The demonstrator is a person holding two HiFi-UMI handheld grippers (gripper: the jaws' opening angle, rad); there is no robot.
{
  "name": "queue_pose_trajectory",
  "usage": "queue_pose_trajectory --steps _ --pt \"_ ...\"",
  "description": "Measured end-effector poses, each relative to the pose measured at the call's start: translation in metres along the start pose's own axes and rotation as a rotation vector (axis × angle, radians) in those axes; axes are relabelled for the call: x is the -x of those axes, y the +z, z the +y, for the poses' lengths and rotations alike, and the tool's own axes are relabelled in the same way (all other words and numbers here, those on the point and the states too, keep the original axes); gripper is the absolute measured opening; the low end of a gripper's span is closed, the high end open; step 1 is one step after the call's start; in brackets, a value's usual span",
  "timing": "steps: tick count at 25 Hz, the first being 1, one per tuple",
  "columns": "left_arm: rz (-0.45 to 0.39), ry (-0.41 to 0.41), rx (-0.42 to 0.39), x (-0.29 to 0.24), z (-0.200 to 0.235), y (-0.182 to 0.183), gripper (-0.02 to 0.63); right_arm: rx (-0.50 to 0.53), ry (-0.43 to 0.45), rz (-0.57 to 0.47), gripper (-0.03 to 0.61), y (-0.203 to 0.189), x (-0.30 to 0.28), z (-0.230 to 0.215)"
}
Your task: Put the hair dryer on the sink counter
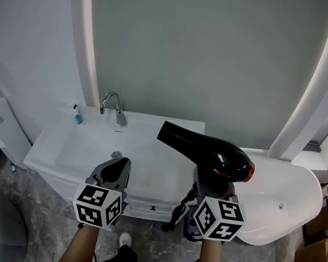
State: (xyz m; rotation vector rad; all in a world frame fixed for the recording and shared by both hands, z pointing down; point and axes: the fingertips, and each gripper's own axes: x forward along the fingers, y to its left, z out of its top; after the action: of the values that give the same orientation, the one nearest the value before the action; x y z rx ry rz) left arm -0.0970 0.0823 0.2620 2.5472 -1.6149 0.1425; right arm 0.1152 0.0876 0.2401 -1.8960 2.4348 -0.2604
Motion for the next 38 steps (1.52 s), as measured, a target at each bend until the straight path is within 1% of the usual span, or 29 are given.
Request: queue_pose_trajectory --steps 8,12,16,22,25,30,38 --pt "0.023 -0.032 0.027 -0.061 0.045 -0.002 0.011 0.003 -0.005 0.004 0.179 -0.001 -0.070 0.002" --pt "0.016 -0.049 0.017 -0.084 0.068 0.007 0.011 -0.006 -0.026 -0.014 0.179 0.008 -0.097 0.004" --pt "-0.001 -0.067 0.026 -0.104 0.096 0.018 0.011 -0.006 -0.052 -0.019 0.179 0.015 -0.123 0.011" --pt "-0.015 -0.097 0.015 -0.126 0.120 0.025 0.011 0.014 -0.082 -0.026 0.179 0.015 -0.145 0.015" --pt "0.003 -0.100 0.024 -0.139 0.131 0.021 0.011 0.009 -0.092 -0.012 0.179 0.011 -0.159 0.014" --pt "0.014 -0.100 0.033 -0.164 0.132 0.022 0.011 0.004 -0.091 0.011 0.179 0.008 -0.176 -0.001" --pt "0.021 -0.086 0.044 -0.184 0.111 0.021 0.011 0.011 -0.059 0.051 0.179 0.003 -0.186 -0.026"
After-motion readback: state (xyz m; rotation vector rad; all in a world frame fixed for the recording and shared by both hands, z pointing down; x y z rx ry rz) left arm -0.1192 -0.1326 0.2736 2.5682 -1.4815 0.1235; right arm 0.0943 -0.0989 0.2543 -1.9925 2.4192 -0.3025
